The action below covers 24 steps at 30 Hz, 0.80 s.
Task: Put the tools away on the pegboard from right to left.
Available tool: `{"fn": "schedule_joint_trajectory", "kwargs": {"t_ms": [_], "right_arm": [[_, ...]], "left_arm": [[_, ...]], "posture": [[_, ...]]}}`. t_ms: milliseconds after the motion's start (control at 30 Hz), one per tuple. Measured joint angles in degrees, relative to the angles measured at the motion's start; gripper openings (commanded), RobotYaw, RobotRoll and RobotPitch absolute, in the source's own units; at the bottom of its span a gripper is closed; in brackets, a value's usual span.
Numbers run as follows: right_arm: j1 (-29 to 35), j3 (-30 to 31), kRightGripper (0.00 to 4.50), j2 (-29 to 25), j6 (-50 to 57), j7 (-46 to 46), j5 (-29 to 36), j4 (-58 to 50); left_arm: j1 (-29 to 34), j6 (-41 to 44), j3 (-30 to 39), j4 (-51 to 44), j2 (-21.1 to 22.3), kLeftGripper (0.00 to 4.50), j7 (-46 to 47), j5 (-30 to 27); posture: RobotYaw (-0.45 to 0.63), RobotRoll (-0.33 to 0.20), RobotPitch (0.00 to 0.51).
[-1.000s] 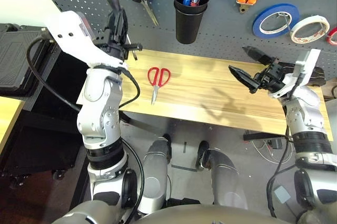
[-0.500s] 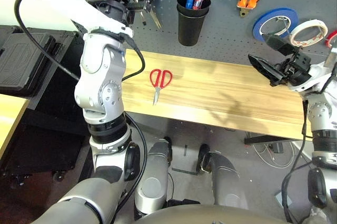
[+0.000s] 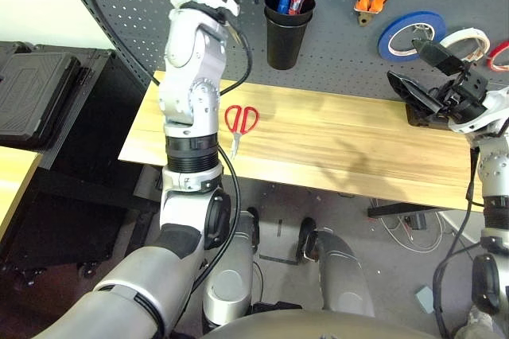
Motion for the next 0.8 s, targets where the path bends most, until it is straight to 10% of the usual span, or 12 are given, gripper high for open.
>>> {"fn": "schedule_joint_trajectory", "kwargs": {"t_ms": [800], "right_arm": [[1.82, 0.63, 4.5, 2.87, -1.36, -2.82, -1.89, -2.56]], "left_arm": [[-6.42, -17.35, -0.87, 25.24, 1.93, 0.54, -4.82, 5.26]], "posture": [[0.07, 0.0, 0.198]]}}
